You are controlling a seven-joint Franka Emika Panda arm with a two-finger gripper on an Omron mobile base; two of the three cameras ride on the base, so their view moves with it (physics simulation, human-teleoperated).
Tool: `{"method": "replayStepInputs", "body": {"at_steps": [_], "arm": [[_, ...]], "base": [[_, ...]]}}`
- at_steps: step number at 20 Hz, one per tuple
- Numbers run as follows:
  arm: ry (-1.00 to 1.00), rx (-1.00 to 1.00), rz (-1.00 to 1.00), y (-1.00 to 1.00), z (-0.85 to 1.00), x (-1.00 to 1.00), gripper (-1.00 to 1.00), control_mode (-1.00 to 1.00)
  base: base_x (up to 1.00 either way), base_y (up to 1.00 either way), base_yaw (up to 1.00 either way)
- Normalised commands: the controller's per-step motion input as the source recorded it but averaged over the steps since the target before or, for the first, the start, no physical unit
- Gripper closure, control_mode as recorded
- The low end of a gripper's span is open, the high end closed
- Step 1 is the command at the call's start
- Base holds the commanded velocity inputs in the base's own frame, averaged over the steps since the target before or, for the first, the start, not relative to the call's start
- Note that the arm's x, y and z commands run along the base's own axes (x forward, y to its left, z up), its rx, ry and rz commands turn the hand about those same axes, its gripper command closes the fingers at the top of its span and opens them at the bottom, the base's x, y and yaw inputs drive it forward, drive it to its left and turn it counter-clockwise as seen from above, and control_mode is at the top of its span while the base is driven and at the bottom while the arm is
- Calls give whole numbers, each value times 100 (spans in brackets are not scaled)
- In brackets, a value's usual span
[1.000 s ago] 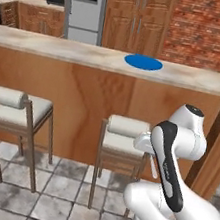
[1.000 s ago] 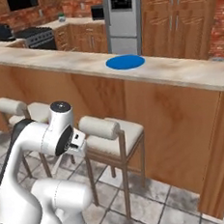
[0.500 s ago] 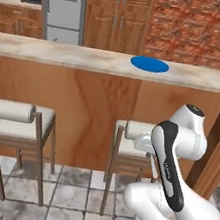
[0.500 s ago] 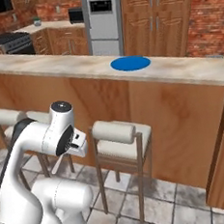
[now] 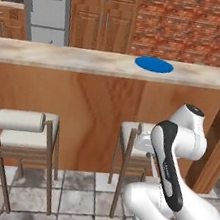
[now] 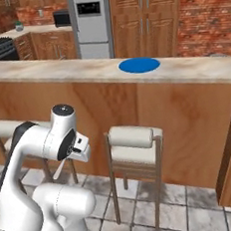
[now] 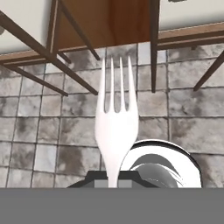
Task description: Take the fork and place it on the left side of the plate. Then take the spoon and place it on the right side of the plate. Make sure they're directly next to the plate.
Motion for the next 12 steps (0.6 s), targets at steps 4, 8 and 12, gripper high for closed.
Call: {"method": "replayStepInputs", "body": {"at_steps": [4, 8, 12], "arm": [[0, 0, 0, 0, 0, 0, 100, 100], [0, 0, 0, 0, 0, 0, 100, 100], [0, 0, 0, 0, 0, 0, 100, 100]], "base": [[37, 35, -20], [42, 39, -19], [38, 53, -17]]}}
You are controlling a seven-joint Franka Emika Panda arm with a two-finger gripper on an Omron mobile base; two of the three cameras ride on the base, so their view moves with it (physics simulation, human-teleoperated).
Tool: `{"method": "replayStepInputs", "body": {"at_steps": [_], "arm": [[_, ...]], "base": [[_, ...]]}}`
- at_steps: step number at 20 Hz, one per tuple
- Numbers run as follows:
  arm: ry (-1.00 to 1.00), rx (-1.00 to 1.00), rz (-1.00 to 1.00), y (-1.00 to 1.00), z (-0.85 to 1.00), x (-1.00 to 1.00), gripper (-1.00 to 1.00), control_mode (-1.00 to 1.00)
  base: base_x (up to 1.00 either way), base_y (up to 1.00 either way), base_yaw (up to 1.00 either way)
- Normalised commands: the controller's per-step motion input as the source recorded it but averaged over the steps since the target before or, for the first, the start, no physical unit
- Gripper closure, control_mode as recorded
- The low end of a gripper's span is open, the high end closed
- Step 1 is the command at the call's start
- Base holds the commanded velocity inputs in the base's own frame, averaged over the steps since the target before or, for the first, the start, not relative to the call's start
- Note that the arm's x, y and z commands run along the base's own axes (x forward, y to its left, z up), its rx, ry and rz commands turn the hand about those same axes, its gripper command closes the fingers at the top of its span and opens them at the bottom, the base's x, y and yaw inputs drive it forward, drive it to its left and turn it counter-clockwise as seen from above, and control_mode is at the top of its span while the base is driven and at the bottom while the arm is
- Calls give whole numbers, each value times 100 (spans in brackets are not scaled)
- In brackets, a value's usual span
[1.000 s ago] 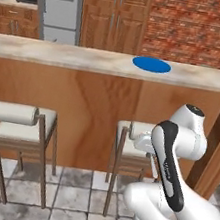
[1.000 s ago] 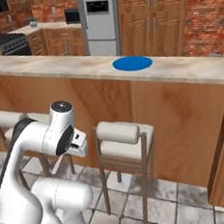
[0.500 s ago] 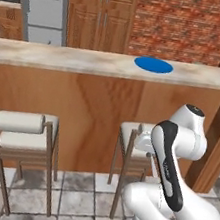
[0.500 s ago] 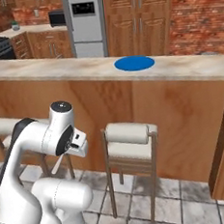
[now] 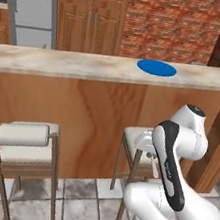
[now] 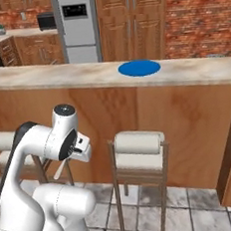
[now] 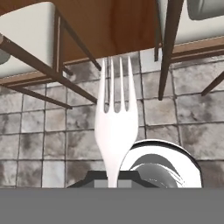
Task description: Take the fork and place it on the left side of the plate. Then take the spoon and place it on the right side of the plate. Make sure they're directly next to the plate.
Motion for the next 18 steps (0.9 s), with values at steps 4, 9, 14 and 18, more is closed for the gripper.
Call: {"method": "replayStepInputs", "body": {"at_steps": [4, 9, 14, 18], "arm": [[0, 0, 0, 0, 0, 0, 100, 100], [0, 0, 0, 0, 0, 0, 100, 100], [0, 0, 0, 0, 0, 0, 100, 100], [0, 0, 0, 0, 0, 0, 100, 100]], "base": [[34, 57, -17], [38, 46, -17], [48, 39, -16], [48, 40, -16]]}}
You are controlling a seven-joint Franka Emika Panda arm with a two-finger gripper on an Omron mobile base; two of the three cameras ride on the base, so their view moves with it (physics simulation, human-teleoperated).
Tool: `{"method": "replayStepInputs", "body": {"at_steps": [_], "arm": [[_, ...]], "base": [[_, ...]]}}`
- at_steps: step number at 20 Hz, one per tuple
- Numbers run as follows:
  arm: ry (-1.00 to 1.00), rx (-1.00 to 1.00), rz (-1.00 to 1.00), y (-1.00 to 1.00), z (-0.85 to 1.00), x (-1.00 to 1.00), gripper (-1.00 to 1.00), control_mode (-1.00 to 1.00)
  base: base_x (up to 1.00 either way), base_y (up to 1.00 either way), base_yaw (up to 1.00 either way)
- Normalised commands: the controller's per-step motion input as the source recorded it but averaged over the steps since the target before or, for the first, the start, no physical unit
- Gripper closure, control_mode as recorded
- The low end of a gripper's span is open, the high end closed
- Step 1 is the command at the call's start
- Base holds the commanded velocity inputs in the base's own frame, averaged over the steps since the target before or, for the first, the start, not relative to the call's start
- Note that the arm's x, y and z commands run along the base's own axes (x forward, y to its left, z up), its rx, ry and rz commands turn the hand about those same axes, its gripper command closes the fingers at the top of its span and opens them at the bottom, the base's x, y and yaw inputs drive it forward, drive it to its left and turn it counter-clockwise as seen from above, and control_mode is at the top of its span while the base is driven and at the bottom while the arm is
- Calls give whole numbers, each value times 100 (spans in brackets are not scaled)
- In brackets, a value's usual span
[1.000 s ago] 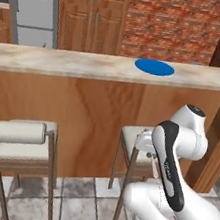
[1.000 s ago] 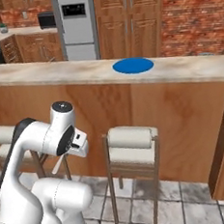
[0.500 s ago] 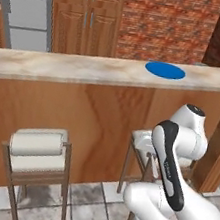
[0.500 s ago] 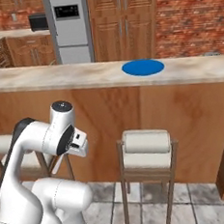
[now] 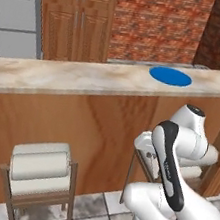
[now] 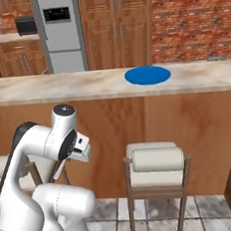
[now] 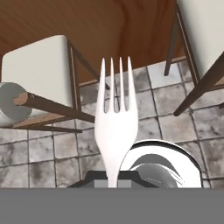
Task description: Take the fork and place it on the left side of the plate. Then take the spoon and place it on the right side of the plate. Make sure they're directly next to the plate.
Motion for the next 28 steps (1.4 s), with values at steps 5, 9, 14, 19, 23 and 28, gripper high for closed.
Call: {"method": "replayStepInputs", "body": {"at_steps": [5, 9, 14, 19, 23, 28], "arm": [[0, 0, 0, 0, 0, 0, 100, 100], [0, 0, 0, 0, 0, 0, 100, 100], [0, 0, 0, 0, 0, 0, 100, 100], [0, -3, -12, 13, 18, 29, 100, -100], [0, -3, -8, 2, 28, 45, 100, -100], [0, -2, 0, 0, 36, 33, 100, -100]], "base": [[38, 42, -16], [29, 41, -16], [25, 36, -16], [5, 5, -3], [0, 0, 0], [0, 0, 0]]}}
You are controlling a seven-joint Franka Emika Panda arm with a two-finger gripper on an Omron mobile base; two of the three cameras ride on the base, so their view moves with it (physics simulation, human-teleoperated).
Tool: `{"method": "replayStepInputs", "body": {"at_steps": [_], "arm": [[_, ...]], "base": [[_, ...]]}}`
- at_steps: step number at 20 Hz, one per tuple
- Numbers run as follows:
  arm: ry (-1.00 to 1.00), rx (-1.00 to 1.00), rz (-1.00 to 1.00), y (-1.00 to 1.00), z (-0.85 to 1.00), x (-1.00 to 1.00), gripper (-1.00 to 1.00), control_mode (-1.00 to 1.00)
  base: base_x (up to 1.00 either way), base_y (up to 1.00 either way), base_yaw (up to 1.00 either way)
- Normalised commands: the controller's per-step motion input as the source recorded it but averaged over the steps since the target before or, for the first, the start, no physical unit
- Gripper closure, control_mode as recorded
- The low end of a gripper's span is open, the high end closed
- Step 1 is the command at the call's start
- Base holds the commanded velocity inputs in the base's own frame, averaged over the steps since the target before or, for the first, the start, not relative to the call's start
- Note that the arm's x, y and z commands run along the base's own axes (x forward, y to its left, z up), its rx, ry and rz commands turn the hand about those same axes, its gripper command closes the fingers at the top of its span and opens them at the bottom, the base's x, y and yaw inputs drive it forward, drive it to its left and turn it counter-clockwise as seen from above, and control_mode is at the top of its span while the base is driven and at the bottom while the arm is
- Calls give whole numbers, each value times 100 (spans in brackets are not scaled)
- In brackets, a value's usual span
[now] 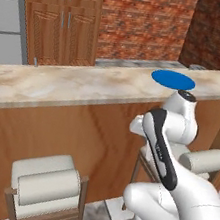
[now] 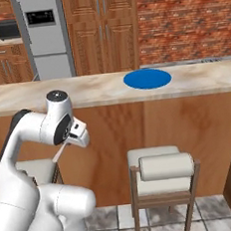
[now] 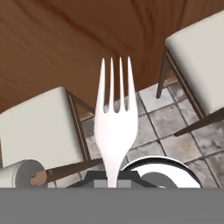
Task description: Take the fork and place it on the left side of the plate. Then take the spoon and place it on the right side of the plate. Make sure they're directly next to the plate.
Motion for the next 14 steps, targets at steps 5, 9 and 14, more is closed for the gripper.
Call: {"method": "replayStepInputs", "body": {"at_steps": [5, 9, 14], "arm": [[-3, 0, 1, -18, 23, 35, 100, -100], [-10, -2, 4, -22, 25, 33, 100, -100], [-12, -3, 2, -19, 35, 23, 100, -100]], "base": [[0, 0, 0], [0, 0, 0], [0, 0, 0]]}}
